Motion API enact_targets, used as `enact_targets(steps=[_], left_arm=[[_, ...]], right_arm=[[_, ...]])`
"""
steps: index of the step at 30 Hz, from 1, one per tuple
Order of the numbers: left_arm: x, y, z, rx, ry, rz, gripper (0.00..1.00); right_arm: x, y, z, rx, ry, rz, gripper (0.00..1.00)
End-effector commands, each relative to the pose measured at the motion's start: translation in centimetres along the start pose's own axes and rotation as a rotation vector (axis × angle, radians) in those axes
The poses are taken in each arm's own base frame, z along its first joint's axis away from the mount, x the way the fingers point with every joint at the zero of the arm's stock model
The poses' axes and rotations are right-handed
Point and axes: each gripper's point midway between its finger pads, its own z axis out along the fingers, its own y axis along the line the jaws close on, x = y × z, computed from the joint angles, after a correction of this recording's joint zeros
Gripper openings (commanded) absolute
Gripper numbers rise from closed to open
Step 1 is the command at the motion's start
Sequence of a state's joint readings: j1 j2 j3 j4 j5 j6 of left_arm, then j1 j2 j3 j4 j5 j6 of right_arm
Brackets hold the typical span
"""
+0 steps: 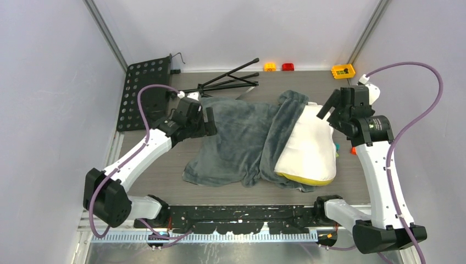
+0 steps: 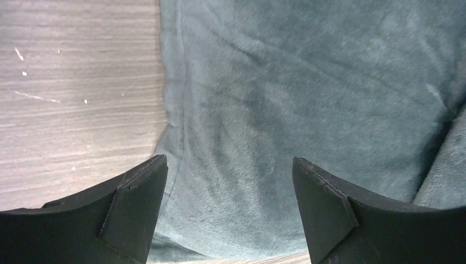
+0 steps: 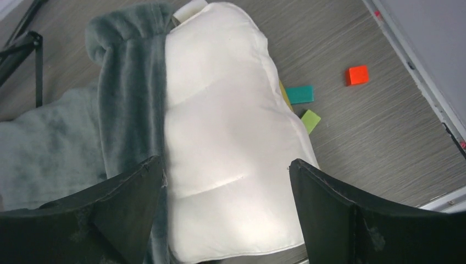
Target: Remove the pillowcase from the pillow
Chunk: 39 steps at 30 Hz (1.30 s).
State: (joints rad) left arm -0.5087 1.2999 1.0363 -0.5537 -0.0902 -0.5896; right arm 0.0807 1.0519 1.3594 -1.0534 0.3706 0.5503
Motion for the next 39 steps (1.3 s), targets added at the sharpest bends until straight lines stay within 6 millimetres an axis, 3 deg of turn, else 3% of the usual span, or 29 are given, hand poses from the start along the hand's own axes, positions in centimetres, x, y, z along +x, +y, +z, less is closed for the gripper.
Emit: enact_targets(steps=[1, 7, 12, 17, 20, 21, 23, 24, 25, 26, 27, 29, 34, 39], left_arm=[[-2.6, -1.2, 0.1, 0.018, -0.035, 0.041, 0.84], [-2.1, -2.8, 1.8, 0.075, 0.033, 0.047, 0.79], [-0.5, -3.3, 3.5, 0.098, 0.115, 0.047, 0.76], [1.0, -3.0, 5.0, 0.093, 0.161, 0.026, 0.70], [1.8, -2.3, 5.5, 0.068, 0.175, 0.025, 0.62], [1.8, -2.1, 5.5, 0.061, 0.176, 0.027, 0.55], [1.8, -1.7, 5.4, 0.053, 0.172, 0.029, 0.41], [1.7, -1.5, 5.2, 0.049, 0.165, 0.029, 0.33], [1.3, -1.4, 4.7, 0.050, 0.153, 0.033, 0.25], [1.1, -1.3, 4.4, 0.048, 0.143, 0.039, 0.20], [0.9, -1.1, 4.0, 0.045, 0.129, 0.047, 0.13], [0.6, -0.4, 3.4, 0.034, 0.113, 0.055, 0.01], [-0.3, 2.2, 1.1, 0.012, 0.099, -0.003, 0.00], [-3.7, 6.6, -3.1, -0.018, -0.081, -0.158, 0.00]], right_arm=[[3.0, 1.2, 0.4, -0.063, 0.134, -0.026, 0.90], [8.7, 2.8, 3.4, -0.149, 0.260, 0.082, 0.91], [11.4, 0.7, 6.4, -0.011, 0.286, 0.013, 0.91], [13.9, 0.1, 9.0, 0.028, 0.275, 0.053, 0.88], [15.0, -0.2, 10.4, 0.043, 0.275, 0.055, 0.85], [15.5, -0.3, 10.8, 0.050, 0.281, 0.048, 0.83], [16.1, -0.4, 11.4, 0.056, 0.292, 0.032, 0.64], [16.3, -0.3, 11.7, 0.045, 0.299, 0.027, 0.48], [16.6, -0.1, 11.9, 0.037, 0.305, 0.027, 0.19], [16.8, 0.0, 12.0, 0.035, 0.306, 0.035, 0.11], [16.8, 0.1, 12.1, 0.028, 0.303, 0.040, 0.01], [16.5, 0.3, 12.3, 0.023, 0.290, 0.047, 0.00], [13.3, -0.1, 11.5, 0.054, 0.184, 0.065, 0.00], [7.8, -1.2, 9.5, 0.116, 0.037, 0.093, 0.00]])
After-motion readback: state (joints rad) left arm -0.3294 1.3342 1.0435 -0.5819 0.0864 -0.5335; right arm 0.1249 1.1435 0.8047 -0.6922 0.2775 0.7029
